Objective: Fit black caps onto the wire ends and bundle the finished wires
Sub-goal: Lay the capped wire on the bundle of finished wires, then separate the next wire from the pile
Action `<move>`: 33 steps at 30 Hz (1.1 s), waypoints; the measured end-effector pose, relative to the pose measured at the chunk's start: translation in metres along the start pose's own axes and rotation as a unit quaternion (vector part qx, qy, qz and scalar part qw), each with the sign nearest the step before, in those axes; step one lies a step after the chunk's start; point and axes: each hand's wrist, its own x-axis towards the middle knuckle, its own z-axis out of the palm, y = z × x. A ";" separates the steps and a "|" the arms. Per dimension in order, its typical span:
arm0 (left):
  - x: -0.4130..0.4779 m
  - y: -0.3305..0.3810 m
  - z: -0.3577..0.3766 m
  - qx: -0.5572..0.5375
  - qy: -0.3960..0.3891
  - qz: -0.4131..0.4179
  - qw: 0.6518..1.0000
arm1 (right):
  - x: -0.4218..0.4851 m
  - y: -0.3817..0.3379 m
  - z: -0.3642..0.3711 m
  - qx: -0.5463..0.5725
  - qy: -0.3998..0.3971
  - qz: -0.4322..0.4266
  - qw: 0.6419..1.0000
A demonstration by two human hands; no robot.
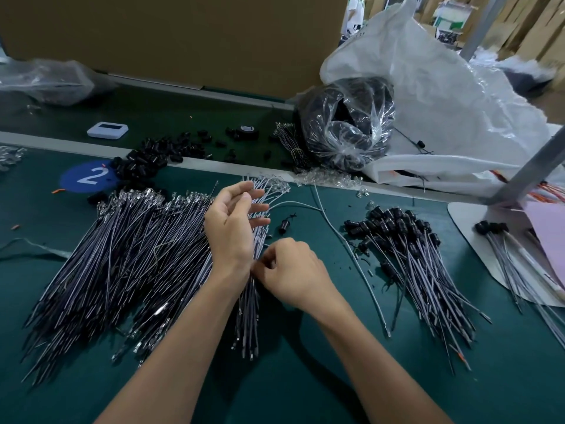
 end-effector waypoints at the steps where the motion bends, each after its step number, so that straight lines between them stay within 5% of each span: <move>1: 0.000 0.000 0.000 0.004 -0.001 0.001 1.000 | 0.000 0.001 0.000 0.012 -0.010 0.003 1.000; 5: 0.000 -0.001 0.001 0.011 -0.004 0.002 1.000 | 0.001 0.008 -0.008 0.147 -0.019 0.021 0.989; 10: 0.000 -0.001 0.000 0.026 0.010 0.010 1.000 | 0.003 0.022 -0.021 0.365 0.028 0.057 0.929; 14: -0.002 0.002 0.001 0.056 0.012 0.022 0.998 | 0.003 0.028 -0.026 0.422 0.076 0.049 0.902; 17: -0.002 0.012 -0.003 0.185 -0.001 0.055 0.981 | 0.005 0.032 -0.027 0.439 0.136 0.042 0.887; 19: 0.003 0.025 -0.011 0.369 -0.044 0.071 0.926 | 0.005 0.036 -0.026 0.441 0.175 0.030 0.880; 22: 0.011 0.051 -0.033 0.647 -0.062 0.047 0.758 | 0.007 0.041 -0.025 0.441 0.206 0.022 0.873; 24: 0.014 0.064 -0.051 0.737 -0.032 0.019 0.675 | 0.007 0.042 -0.024 0.436 0.208 0.018 0.875; 25: 0.015 0.067 -0.059 0.751 -0.027 0.000 0.660 | 0.007 0.042 -0.024 0.431 0.207 0.014 0.878; 33: 0.014 0.068 -0.077 0.674 -0.069 -0.044 0.734 | 0.008 0.039 -0.018 0.369 0.191 -0.016 0.910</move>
